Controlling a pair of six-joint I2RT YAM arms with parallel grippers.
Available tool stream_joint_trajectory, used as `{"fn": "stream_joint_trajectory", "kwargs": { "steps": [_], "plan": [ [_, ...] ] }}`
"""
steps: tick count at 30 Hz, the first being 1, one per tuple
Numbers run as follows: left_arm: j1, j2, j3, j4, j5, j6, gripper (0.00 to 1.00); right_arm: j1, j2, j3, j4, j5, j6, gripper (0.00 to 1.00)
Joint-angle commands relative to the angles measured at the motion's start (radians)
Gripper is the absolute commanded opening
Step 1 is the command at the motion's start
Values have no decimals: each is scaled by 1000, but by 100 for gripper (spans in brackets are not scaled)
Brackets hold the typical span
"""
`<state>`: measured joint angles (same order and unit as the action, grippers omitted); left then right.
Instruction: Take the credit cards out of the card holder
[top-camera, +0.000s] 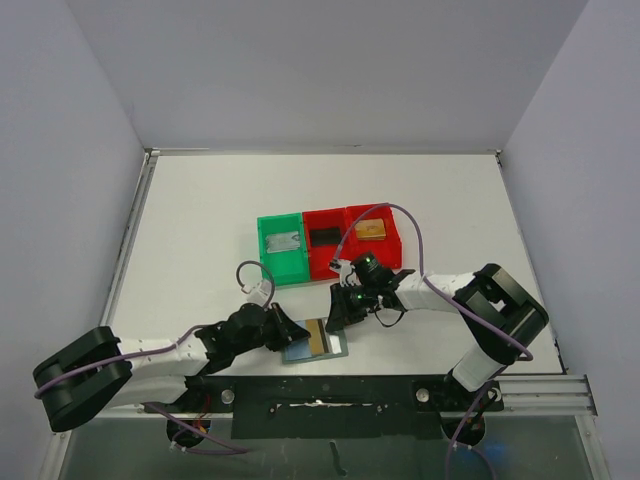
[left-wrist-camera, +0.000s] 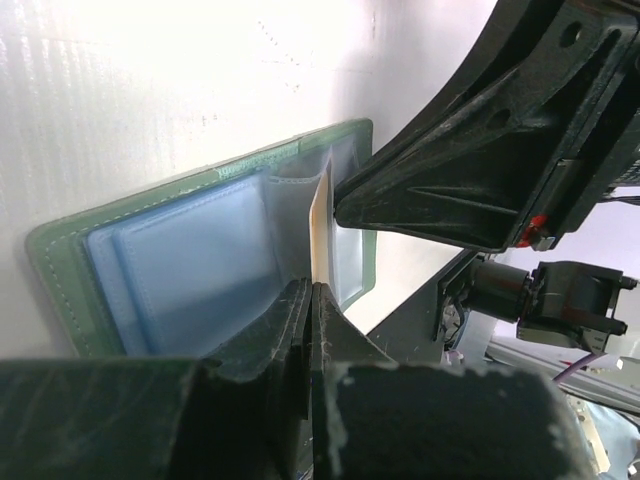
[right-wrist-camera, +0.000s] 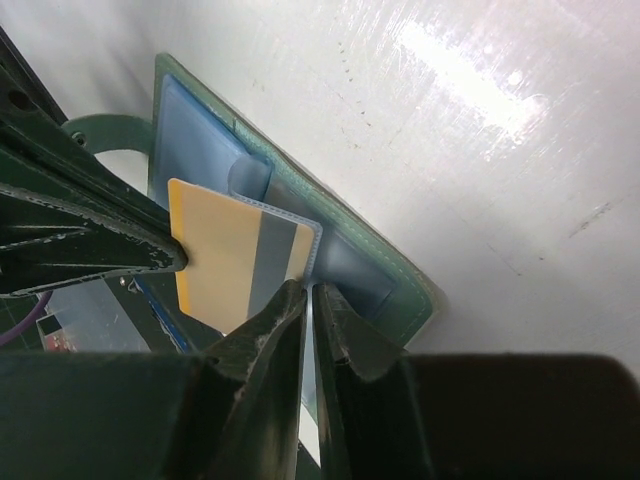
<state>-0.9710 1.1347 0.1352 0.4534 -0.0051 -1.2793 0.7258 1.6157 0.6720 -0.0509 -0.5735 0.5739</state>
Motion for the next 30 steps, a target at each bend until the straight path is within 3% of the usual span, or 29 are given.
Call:
{"fn": "stream_joint_trajectory", "kwargs": {
  "steps": [1,17,19,24,30],
  "plan": [
    [12,-46,3,-37,-19,9,0,-6,33,-22,-44,71,-32,12],
    [26,-71,21,-143,0,72,2,-1,-2,-2,-44,74,-26,12],
    [28,-62,21,-128,9,75,2,2,-27,-1,-23,66,-18,15],
    [31,-36,23,-66,29,80,2,4,-43,-19,102,11,7,34],
    [35,0,19,-10,46,83,2,0,20,-10,138,-17,20,37]
  ]
}}
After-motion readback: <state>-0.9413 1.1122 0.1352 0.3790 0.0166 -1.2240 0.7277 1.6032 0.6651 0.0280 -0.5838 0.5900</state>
